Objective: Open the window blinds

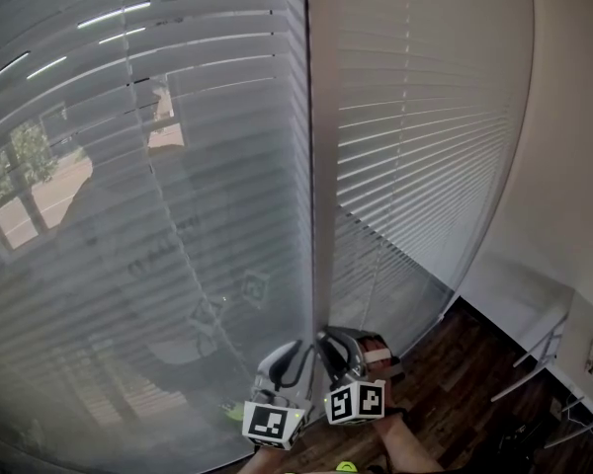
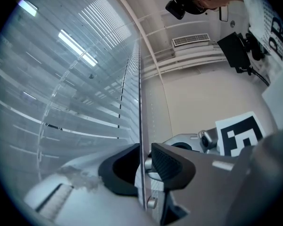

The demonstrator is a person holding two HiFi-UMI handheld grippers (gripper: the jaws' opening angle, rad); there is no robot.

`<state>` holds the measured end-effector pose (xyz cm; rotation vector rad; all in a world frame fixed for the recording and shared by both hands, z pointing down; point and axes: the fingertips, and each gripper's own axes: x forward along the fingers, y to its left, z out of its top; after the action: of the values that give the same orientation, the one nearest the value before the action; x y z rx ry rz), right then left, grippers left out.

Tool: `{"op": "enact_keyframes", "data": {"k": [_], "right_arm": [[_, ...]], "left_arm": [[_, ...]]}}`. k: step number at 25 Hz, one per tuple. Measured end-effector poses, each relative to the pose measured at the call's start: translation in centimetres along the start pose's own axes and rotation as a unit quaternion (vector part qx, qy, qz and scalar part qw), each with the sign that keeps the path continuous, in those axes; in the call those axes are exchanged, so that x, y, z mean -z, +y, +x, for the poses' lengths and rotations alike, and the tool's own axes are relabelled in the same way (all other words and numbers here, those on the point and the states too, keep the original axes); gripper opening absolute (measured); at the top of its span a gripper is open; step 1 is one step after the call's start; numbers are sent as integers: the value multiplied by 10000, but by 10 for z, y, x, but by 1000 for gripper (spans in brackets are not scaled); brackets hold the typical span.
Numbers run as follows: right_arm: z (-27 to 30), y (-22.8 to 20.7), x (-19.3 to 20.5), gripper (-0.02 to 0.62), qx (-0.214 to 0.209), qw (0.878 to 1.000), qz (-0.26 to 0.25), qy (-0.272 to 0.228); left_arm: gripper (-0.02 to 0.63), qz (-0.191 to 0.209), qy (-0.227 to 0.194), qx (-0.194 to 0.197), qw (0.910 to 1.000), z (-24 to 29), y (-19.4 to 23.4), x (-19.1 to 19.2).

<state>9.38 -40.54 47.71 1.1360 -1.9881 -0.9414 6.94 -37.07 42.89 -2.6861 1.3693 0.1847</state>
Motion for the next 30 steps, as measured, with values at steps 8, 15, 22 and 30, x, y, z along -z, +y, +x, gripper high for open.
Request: {"op": "enact_keyframes", "data": {"k": [8, 15, 22, 30], "right_arm": [[0, -1, 1, 127, 56, 9980, 617, -121], [0, -3, 0, 126, -22, 9934, 1133, -152], [0, -4, 2, 126, -48, 9834, 1801, -194], [-1, -6, 3, 126, -125, 9604, 2764, -332]], "left_arm": [[81, -24, 9, -25, 10000, 0, 1, 2], [81, -46, 4, -25, 10000, -3, 1, -1], [81, -54, -12, -56, 10000, -6, 3, -2], [81, -51, 29, -112, 9999, -10, 7, -5]]}}
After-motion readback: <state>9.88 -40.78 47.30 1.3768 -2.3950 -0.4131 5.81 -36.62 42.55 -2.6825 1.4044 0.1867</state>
